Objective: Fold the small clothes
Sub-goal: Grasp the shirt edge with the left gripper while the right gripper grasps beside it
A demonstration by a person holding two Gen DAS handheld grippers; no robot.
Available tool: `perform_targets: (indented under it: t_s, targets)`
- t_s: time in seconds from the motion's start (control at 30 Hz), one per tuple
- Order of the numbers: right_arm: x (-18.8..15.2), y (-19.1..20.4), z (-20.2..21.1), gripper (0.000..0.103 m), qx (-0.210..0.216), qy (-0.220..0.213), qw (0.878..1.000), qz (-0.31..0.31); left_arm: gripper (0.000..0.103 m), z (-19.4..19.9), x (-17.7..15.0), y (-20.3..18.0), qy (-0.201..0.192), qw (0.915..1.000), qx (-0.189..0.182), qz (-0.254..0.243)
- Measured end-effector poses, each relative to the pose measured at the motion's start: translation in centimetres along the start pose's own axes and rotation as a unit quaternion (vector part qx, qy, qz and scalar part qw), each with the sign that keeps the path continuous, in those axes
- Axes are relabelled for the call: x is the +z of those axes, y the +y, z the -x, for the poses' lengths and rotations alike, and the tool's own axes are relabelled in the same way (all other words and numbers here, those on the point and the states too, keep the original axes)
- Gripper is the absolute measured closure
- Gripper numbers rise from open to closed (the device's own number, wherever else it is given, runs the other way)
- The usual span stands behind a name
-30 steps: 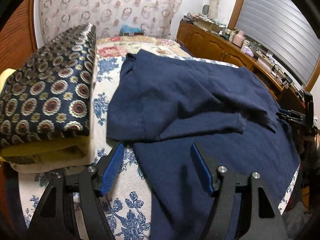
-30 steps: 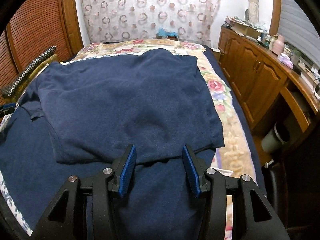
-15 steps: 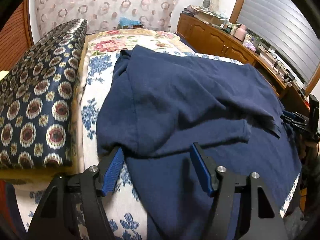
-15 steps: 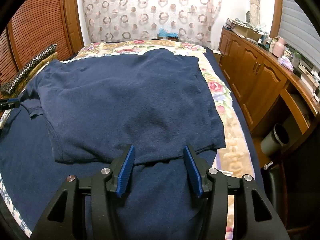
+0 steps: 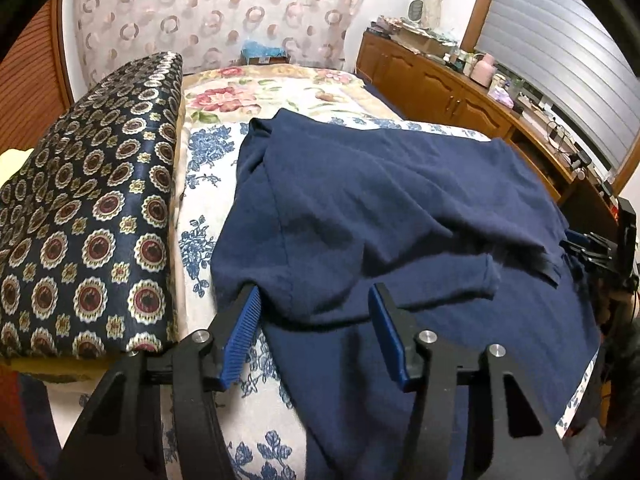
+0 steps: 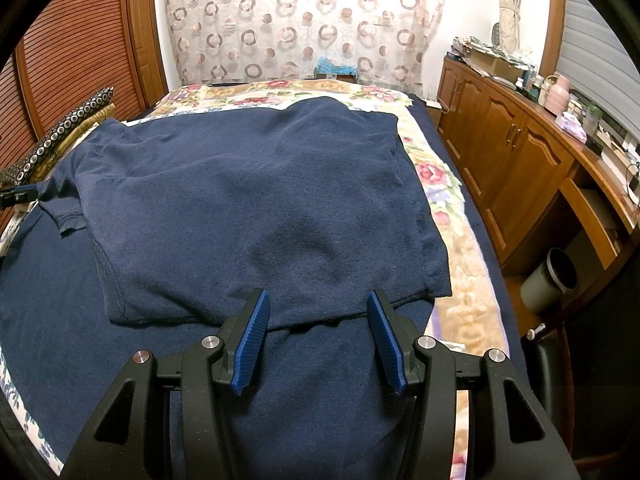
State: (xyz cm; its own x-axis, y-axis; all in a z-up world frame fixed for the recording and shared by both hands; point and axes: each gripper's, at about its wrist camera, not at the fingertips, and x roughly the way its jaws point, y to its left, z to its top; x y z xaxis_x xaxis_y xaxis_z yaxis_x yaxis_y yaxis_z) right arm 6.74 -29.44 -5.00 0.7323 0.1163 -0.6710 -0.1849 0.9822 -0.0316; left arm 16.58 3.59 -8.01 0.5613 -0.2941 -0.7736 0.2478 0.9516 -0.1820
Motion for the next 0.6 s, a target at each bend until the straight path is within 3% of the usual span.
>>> perform_targets:
  t_s: [0.17, 0.27, 0.33, 0.37, 0.6]
  targets:
    - [0.0, -0.1, 0.0, 0.049, 0.001, 0.000, 1.000, 0.000, 0.046, -0.7, 0.3, -0.3, 0.006, 1.0000, -0.004, 0.003]
    - [0.0, -0.1, 0.0, 0.049, 0.001, 0.000, 1.000, 0.000, 0.061, -0.9, 0.4, -0.6, 0.002, 0.9999, 0.008, -0.007]
    - [0.0, -0.1, 0.0, 0.049, 0.001, 0.000, 1.000, 0.000, 0.084, -0.9, 0.5, -0.6, -0.001, 0.9996, 0.024, -0.014]
    - [0.0, -0.1, 0.0, 0.049, 0.001, 0.000, 1.000, 0.000, 0.089, -0.7, 0.4, -0.6, -0.005, 0.9995, 0.026, -0.015]
    - [0.0, -0.2, 0.0, 0.049, 0.001, 0.000, 1.000, 0.001, 0.096, 1.4, -0.6, -1.9, -0.042, 0.9983, 0.022, -0.033]
